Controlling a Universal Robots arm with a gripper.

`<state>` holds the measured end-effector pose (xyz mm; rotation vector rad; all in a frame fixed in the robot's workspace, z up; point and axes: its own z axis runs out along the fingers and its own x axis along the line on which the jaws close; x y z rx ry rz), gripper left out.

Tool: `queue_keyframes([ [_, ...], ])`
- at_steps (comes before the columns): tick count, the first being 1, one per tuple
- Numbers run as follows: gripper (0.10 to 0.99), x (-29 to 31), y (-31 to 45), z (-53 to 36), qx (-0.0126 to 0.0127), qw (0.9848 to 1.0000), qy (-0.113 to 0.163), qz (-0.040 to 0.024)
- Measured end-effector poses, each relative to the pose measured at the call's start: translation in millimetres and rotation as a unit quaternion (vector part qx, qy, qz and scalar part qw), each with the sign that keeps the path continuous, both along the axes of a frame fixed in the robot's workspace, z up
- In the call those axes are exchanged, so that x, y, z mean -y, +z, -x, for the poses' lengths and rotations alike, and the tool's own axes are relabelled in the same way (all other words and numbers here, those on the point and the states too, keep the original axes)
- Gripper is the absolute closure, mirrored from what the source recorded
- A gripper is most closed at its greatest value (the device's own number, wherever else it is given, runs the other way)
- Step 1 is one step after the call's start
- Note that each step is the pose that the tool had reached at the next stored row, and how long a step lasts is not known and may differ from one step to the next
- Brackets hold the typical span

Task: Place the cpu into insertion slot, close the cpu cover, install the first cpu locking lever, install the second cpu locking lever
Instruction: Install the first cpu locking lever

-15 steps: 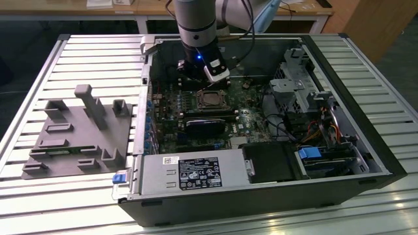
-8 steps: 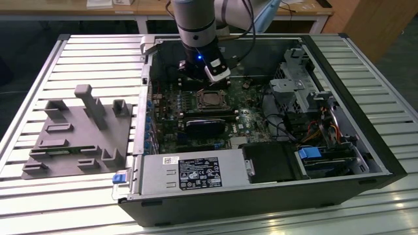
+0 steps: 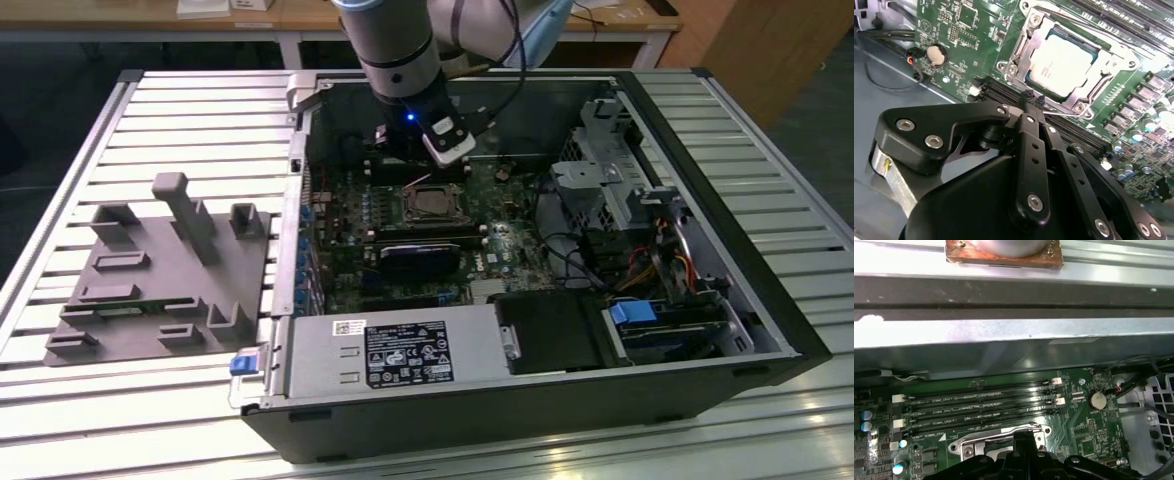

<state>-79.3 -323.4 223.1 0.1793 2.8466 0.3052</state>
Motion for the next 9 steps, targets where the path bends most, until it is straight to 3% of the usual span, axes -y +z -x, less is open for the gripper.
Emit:
queue_keyframes([
  [2,0.984,0.0,0.0,0.0,0.0009,1.0,0.0,-0.0041],
  [6,0.984,0.0,-0.1,0.0,0.0011,0.9997,0.0,-0.0253],
  [9,0.984,0.0,-0.8,0.0,0.0033,0.9995,0.0,-0.0318],
])
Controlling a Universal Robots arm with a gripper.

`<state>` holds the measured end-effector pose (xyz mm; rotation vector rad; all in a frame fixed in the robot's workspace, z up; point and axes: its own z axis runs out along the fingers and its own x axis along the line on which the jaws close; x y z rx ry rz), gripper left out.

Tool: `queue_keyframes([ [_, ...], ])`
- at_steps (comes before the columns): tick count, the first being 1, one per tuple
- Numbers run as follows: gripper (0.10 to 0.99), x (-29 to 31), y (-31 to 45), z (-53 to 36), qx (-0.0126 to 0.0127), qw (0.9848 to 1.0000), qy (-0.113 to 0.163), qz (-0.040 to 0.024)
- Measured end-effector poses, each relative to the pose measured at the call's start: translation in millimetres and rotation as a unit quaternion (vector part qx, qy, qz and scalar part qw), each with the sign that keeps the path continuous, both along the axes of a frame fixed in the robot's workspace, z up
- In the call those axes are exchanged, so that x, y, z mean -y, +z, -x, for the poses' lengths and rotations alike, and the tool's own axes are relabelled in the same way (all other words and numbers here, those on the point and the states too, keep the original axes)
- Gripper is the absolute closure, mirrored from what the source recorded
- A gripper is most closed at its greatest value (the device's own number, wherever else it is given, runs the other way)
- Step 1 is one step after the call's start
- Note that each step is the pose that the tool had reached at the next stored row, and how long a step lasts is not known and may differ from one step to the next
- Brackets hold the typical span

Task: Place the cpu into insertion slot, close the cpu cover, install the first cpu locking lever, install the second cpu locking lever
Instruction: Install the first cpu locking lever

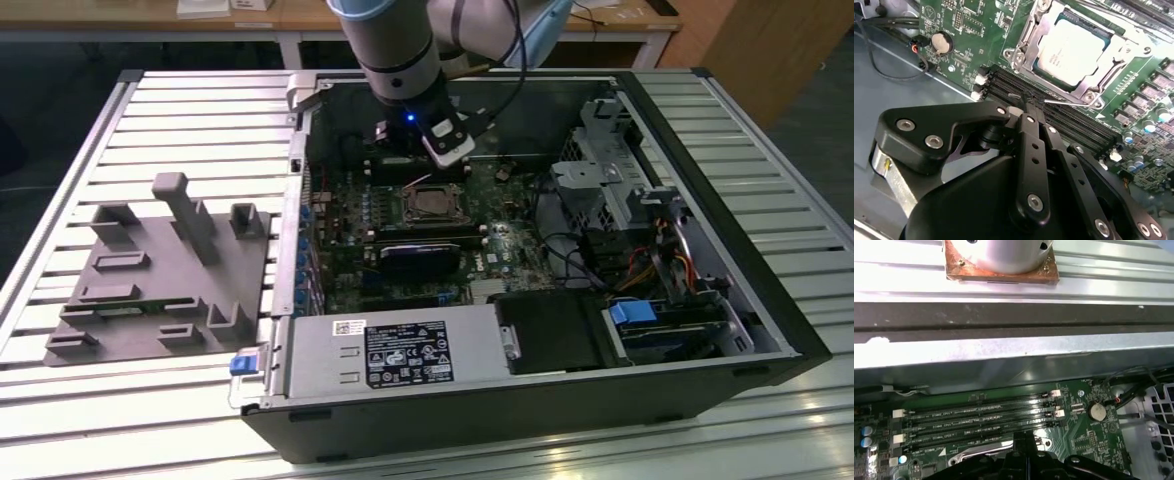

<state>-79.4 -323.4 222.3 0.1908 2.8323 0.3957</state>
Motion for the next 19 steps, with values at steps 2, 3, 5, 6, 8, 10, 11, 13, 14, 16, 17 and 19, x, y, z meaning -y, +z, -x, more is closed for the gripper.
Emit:
queue_keyframes([
  [2,0.984,0.0,-1.4,-0.1,0.002,1.0,0.0,-0.001],
  [3,0.984,0.0,-1.7,0.0,0.002,1.0,0.0,-0.0009],
  [5,0.984,-0.4,-2.1,0.0,0.0019,1.0,-0.004,-0.0008],
  [6,0.984,-0.6,-2.2,0.0,0.0019,1.0,-0.004,-0.0008],
  [8,0.984,-0.6,-2.2,0.0,0.0019,1.0,-0.004,-0.0008],
  [10,0.984,-0.6,-2.4,-0.1,-0.0017,1.0,-0.004,-0.0009],
  [11,0.984,-0.6,-2.6,-0.4,-0.0102,0.9999,-0.004,-0.001],
  [13,0.984,-0.6,-2.6,-0.5,-0.0158,0.9999,-0.004,-0.0011],
  [14,0.984,-0.6,-2.6,-0.5,-0.0159,0.9999,-0.004,-0.001],
  [16,0.984,-0.6,-2.6,-0.6,-0.0159,0.9999,-0.004,-0.0012],
  [17,0.984,-0.6,-2.6,-0.6,-0.0159,0.9999,-0.004,-0.0012],
  [19,0.984,-0.8,-2.9,-0.8,-0.0159,0.9999,-0.004,-0.0013],
])
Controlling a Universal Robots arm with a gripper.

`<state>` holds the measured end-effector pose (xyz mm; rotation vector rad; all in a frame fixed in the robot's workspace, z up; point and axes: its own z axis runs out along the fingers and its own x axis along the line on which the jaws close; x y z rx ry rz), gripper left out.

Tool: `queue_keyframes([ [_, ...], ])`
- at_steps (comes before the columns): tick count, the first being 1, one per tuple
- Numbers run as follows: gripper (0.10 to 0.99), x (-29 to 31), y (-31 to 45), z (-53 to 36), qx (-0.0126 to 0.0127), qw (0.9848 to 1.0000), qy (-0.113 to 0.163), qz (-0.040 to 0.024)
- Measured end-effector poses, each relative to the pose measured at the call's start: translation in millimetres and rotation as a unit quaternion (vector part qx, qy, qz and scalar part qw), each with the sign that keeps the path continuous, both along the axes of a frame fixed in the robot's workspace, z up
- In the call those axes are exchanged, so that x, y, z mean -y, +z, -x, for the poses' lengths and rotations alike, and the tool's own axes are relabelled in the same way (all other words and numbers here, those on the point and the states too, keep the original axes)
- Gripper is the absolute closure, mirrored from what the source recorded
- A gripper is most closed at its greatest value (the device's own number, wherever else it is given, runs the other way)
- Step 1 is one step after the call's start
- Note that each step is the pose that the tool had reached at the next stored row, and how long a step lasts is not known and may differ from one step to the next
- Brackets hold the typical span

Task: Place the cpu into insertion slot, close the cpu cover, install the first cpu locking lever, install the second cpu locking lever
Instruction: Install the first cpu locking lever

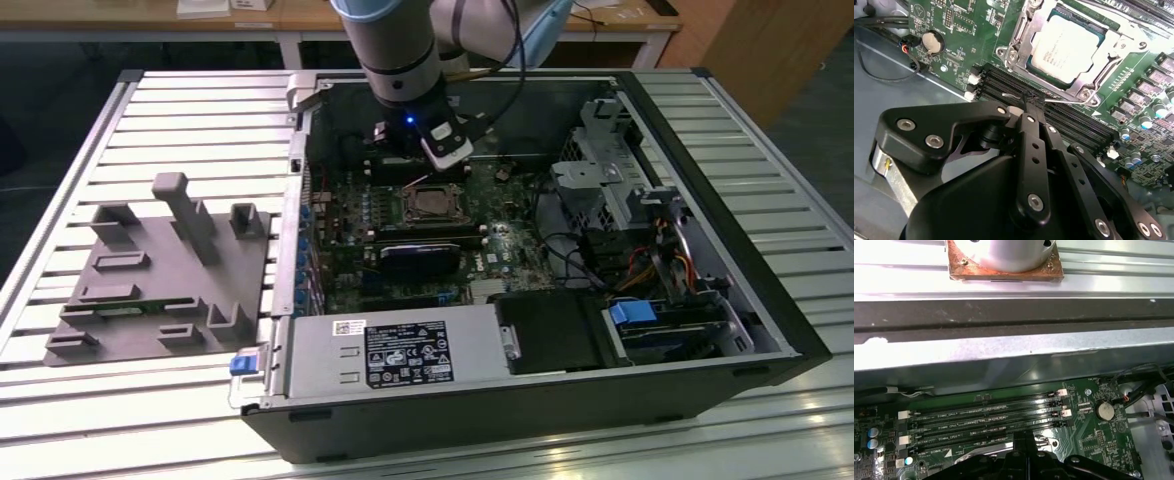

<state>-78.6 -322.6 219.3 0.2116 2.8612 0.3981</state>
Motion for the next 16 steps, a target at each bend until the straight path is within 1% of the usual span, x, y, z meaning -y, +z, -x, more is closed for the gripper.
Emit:
queue_keyframes([
  [8,0.984,-2.6,-1.3,-5.2,0.0,1.0,0.0,0.0009],
  [11,0.984,-3.6,-2.8,-5.3,0.0002,1.0,0.0,0.0032],
  [14,0.984,-4.6,-5.4,-5.3,0.0011,1.0,0.0,0.0066],
  [16,0.984,-5.0,-6.2,-5.6,0.0012,1.0,0.0,0.0098],
])
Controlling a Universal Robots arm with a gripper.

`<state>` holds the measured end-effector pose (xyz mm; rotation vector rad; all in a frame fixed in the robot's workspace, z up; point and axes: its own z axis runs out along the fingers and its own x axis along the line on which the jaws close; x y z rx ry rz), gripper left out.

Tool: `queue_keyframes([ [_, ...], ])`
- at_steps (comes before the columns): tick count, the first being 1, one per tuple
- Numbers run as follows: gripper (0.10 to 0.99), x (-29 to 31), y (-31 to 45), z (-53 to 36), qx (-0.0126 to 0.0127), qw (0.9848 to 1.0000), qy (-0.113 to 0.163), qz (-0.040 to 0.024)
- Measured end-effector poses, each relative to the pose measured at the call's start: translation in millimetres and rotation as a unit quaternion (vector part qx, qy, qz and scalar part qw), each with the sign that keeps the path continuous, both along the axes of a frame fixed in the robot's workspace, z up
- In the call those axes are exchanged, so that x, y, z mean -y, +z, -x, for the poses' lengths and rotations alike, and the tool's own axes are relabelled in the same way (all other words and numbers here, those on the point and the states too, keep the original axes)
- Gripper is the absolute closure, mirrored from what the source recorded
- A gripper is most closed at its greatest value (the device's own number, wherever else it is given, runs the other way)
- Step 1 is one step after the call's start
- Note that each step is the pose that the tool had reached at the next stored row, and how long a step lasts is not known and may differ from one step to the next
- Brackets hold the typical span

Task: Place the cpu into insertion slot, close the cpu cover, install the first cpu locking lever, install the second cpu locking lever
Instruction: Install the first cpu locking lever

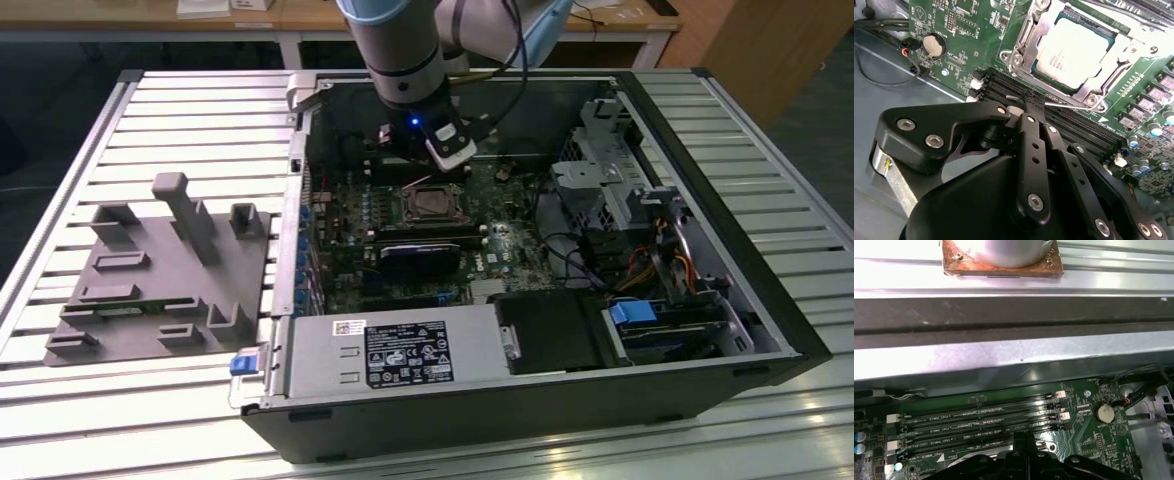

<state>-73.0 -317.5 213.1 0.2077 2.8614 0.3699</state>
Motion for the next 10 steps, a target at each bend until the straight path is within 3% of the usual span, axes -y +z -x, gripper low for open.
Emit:
queue_keyframes([
  [10,0.984,-0.3,-2.2,-4.3,0.0,0.9999,-0.013,0.0065],
])
